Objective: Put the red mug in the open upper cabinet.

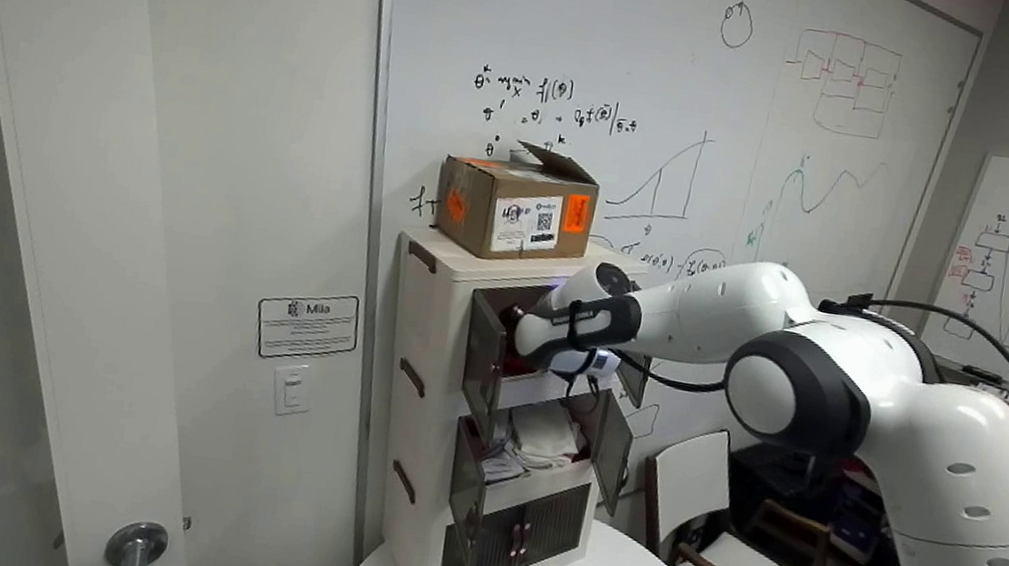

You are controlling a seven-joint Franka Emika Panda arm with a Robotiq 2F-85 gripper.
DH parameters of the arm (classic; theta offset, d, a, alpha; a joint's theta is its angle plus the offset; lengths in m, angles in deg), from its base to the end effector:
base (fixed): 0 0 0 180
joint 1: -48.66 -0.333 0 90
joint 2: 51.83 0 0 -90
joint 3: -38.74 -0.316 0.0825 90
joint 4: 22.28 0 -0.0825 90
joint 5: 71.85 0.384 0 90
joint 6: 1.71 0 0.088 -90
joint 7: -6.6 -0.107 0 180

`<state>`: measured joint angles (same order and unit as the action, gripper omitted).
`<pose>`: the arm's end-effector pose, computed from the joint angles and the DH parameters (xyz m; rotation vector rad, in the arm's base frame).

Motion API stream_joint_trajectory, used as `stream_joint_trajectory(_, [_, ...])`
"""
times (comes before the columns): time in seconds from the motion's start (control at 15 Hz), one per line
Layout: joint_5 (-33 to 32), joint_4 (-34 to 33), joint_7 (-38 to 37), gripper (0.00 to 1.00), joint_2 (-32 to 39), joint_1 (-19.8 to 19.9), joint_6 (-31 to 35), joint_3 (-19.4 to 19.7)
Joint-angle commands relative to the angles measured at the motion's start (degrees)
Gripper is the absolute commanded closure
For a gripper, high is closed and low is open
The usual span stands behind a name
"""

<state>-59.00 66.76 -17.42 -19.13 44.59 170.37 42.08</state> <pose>0.7477 0.0031 0.4215 -2.5014 0.7603 -1.1676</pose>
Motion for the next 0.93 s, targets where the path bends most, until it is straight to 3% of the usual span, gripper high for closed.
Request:
stream_joint_trajectory(0.0, [-4.1,14.2,5.4,0.00,-7.8,-1.7,4.4,2.3])
stream_joint_trajectory(0.47, [-21.8,35.6,7.8,0.00,-19.0,-13.7,9.2,18.9])
stream_joint_trajectory(0.6, [-29.4,41.9,7.5,0.00,-22.6,-19.6,9.2,27.0])
stream_joint_trajectory(0.87, [-48.6,48.1,3.2,0.00,-26.8,-31.3,7.8,44.8])
